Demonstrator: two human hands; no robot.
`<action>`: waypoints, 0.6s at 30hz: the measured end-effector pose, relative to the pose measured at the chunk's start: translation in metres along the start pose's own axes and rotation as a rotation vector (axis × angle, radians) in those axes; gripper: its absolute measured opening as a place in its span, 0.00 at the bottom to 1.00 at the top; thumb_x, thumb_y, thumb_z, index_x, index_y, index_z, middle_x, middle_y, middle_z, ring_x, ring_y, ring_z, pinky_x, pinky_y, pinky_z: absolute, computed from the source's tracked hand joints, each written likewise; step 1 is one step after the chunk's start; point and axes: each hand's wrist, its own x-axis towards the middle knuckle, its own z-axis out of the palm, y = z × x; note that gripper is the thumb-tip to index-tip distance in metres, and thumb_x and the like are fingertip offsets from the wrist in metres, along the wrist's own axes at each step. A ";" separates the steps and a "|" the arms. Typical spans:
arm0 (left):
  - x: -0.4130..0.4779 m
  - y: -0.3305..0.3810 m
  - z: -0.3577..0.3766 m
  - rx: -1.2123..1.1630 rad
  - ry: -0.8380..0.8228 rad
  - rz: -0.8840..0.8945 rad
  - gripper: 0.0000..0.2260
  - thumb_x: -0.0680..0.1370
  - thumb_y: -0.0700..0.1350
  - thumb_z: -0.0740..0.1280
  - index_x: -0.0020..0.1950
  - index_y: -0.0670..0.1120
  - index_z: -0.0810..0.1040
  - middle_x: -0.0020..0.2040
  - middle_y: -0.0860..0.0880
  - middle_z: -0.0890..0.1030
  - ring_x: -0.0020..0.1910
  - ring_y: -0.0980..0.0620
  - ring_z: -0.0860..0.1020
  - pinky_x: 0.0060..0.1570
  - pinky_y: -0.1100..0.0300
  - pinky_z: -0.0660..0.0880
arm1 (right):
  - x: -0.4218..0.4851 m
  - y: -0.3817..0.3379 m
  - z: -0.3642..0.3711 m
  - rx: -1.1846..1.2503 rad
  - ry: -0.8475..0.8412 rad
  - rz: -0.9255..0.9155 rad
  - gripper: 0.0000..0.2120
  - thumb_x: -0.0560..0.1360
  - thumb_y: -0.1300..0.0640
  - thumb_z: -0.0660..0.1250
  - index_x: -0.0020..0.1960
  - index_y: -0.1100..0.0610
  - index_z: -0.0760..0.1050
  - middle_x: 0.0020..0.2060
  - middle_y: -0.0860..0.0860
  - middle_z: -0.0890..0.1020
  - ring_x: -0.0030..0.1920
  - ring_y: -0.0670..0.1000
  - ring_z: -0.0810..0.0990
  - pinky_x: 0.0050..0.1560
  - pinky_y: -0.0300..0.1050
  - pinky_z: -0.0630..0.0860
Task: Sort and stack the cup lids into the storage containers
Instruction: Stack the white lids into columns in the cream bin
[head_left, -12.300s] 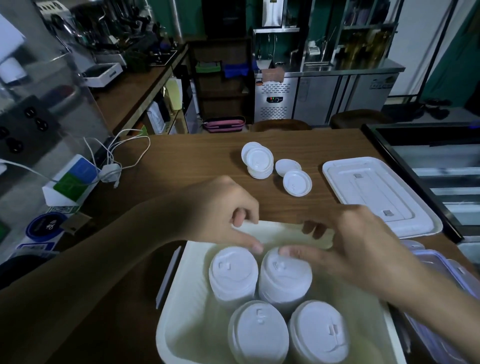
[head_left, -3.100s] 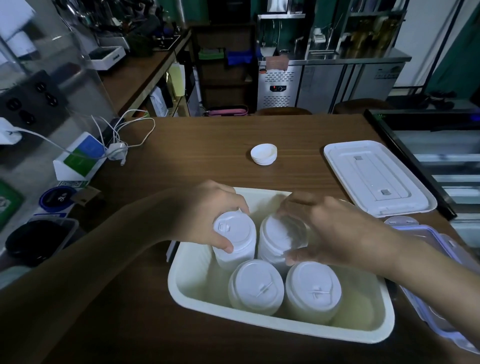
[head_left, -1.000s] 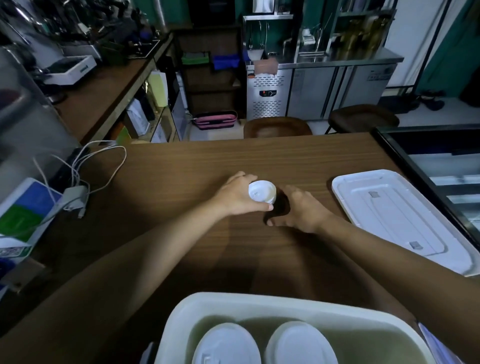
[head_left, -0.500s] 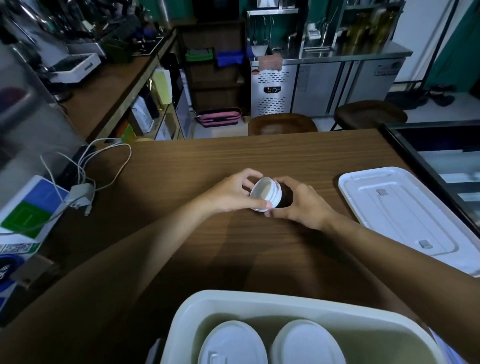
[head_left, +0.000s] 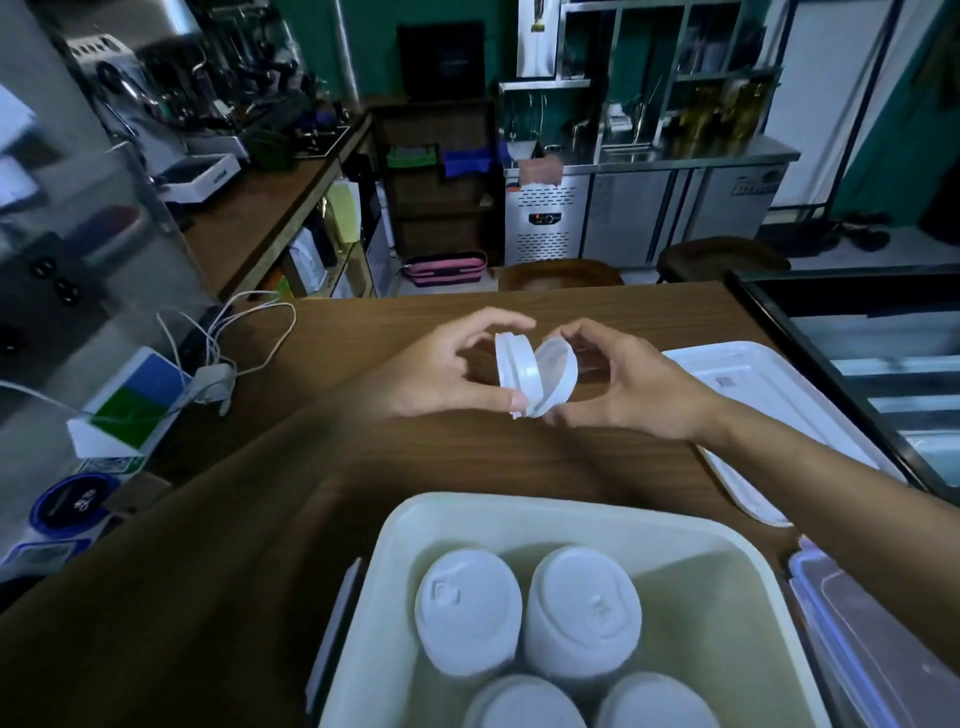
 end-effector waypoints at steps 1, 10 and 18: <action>-0.009 0.007 0.002 -0.005 -0.002 0.026 0.29 0.71 0.47 0.82 0.69 0.56 0.77 0.63 0.63 0.79 0.68 0.56 0.76 0.63 0.51 0.79 | -0.009 -0.008 -0.002 0.008 -0.001 -0.020 0.31 0.66 0.53 0.84 0.65 0.49 0.74 0.60 0.44 0.81 0.64 0.47 0.79 0.69 0.55 0.75; -0.089 0.054 0.022 0.040 -0.064 0.071 0.26 0.71 0.49 0.83 0.65 0.49 0.77 0.57 0.53 0.84 0.58 0.48 0.83 0.59 0.53 0.80 | -0.087 -0.064 0.001 0.050 -0.067 -0.073 0.30 0.67 0.60 0.84 0.64 0.50 0.74 0.59 0.46 0.82 0.63 0.50 0.81 0.67 0.57 0.74; -0.138 0.070 0.051 0.103 -0.142 0.072 0.23 0.71 0.55 0.79 0.61 0.52 0.75 0.55 0.52 0.83 0.55 0.46 0.83 0.57 0.43 0.79 | -0.133 -0.084 0.009 -0.046 -0.153 -0.038 0.27 0.67 0.48 0.83 0.62 0.44 0.75 0.55 0.41 0.81 0.59 0.47 0.79 0.58 0.54 0.76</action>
